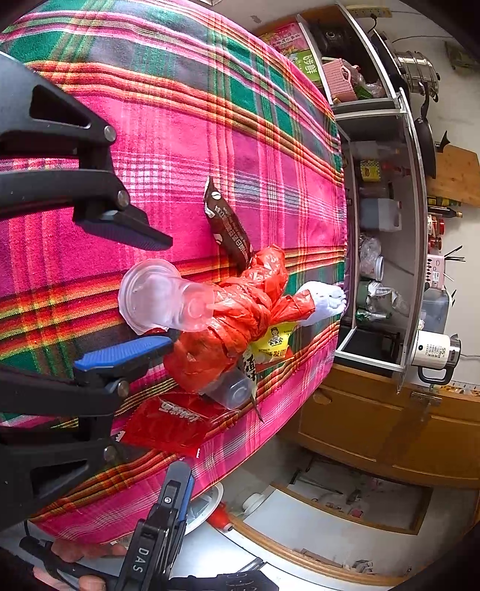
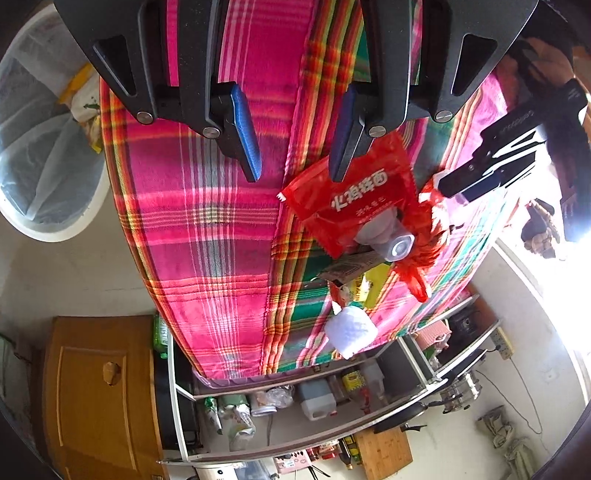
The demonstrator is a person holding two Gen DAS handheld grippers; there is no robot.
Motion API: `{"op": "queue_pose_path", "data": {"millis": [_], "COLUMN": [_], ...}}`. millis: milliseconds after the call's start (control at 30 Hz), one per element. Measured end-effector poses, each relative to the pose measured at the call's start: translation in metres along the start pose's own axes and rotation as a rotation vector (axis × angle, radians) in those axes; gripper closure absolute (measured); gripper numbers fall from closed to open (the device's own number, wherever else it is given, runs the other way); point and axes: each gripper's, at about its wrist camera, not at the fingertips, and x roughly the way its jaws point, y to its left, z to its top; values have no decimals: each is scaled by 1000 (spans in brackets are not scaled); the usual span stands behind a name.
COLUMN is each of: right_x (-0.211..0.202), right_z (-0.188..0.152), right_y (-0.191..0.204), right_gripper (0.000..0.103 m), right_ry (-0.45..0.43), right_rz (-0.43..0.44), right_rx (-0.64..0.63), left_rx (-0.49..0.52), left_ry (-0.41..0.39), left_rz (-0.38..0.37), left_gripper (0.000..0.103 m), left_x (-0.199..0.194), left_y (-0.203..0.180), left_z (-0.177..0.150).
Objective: Collect trash
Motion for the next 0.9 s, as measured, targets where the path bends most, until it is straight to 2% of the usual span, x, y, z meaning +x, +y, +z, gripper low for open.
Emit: {"op": "queue_pose_path", "data": {"millis": [233,367,433,567,633,767,900], "right_x": [13,16,17,18,16,11,4], "right_z": [11,14,14,12,11,9,5], "right_y": [2,8,14,20,17,14,15], "right_gripper": [63,63,65,89,97,102,103], "right_ry": [9,19,22,13,7,-3,-14], "right_rz": [-15,-54,-85,-146,-155,-130,-108], "right_rx": [-5,-18,-48,-80,-76,-68,-69], "left_rx": [-29,-40,-46,-51,-51,-48,-39], "left_ry": [28,39,46,38,31,22,13], "left_rz": [-15,-27,-27,-35,-35,-34,-30], "left_gripper": [53,54,63,68,68,68,68], "left_x": [5,9,11,9,8,6,3], "left_y": [2,2,2,2,3,2,1], "left_z": [3,7,7,7,6,5,3]}}
